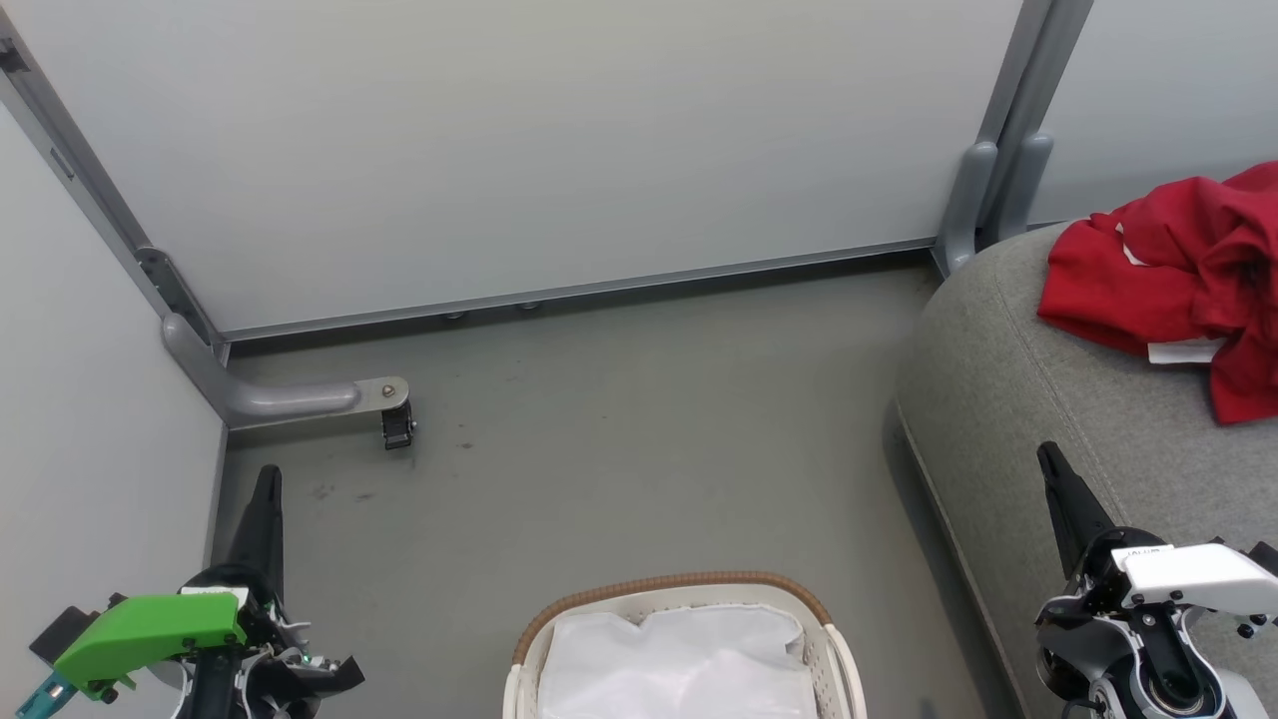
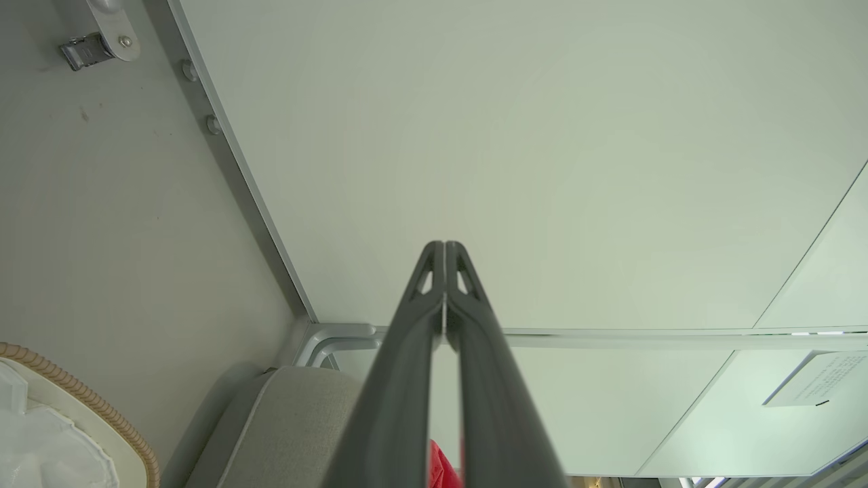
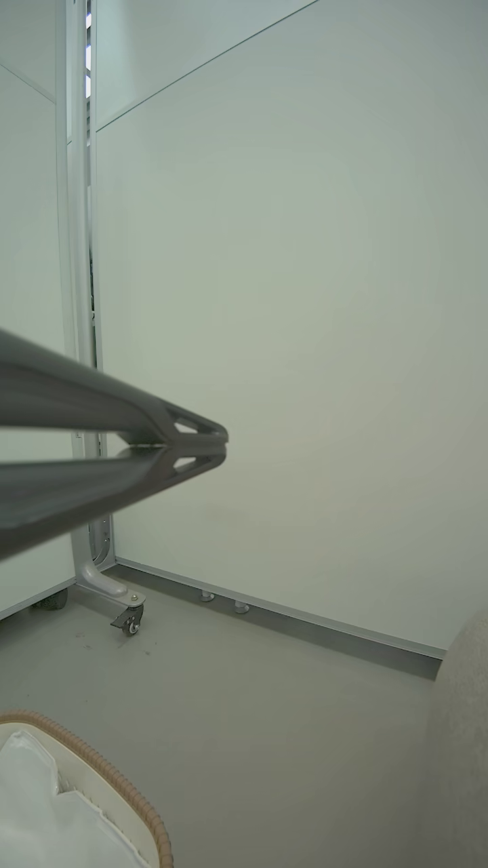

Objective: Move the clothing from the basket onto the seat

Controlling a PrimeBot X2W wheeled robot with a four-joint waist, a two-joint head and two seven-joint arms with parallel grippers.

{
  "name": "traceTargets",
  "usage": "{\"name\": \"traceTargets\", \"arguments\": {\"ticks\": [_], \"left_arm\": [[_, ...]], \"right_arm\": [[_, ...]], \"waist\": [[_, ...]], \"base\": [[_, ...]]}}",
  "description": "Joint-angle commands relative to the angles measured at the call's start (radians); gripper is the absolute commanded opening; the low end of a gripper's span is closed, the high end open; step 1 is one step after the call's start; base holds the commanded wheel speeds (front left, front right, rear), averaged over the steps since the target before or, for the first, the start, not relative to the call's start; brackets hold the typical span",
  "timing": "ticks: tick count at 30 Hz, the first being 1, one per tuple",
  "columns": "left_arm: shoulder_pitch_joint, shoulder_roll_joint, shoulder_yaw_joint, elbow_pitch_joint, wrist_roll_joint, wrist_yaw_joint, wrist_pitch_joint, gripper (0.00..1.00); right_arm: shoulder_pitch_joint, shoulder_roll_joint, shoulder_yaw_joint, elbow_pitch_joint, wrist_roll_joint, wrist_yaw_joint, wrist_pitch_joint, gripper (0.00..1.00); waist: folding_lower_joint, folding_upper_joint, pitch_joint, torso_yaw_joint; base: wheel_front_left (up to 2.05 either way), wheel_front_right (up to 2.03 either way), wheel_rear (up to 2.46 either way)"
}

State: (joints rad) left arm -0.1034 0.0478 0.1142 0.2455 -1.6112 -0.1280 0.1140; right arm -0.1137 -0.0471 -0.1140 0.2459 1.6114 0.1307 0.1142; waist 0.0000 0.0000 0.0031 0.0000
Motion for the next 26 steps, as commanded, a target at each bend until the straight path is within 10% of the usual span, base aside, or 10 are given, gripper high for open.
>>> {"name": "traceTargets", "arguments": {"ticks": [1,26], "left_arm": [[-0.01,0.004,0.002,-0.002,-0.003,-0.006,0.003,0.0],[-0.01,0.004,0.002,-0.002,-0.004,-0.006,0.003,0.0]], "right_arm": [[0.01,-0.006,-0.002,-0.004,0.003,0.0,0.003,0.0],[0.01,-0.006,-0.002,-0.004,0.003,0.0,0.003,0.0]], "waist": [[0.0,0.0,0.0,0.0],[0.0,0.0,0.0,0.0]], "base": [[0.0,0.0,0.0],[0.0,0.0,0.0]]}}
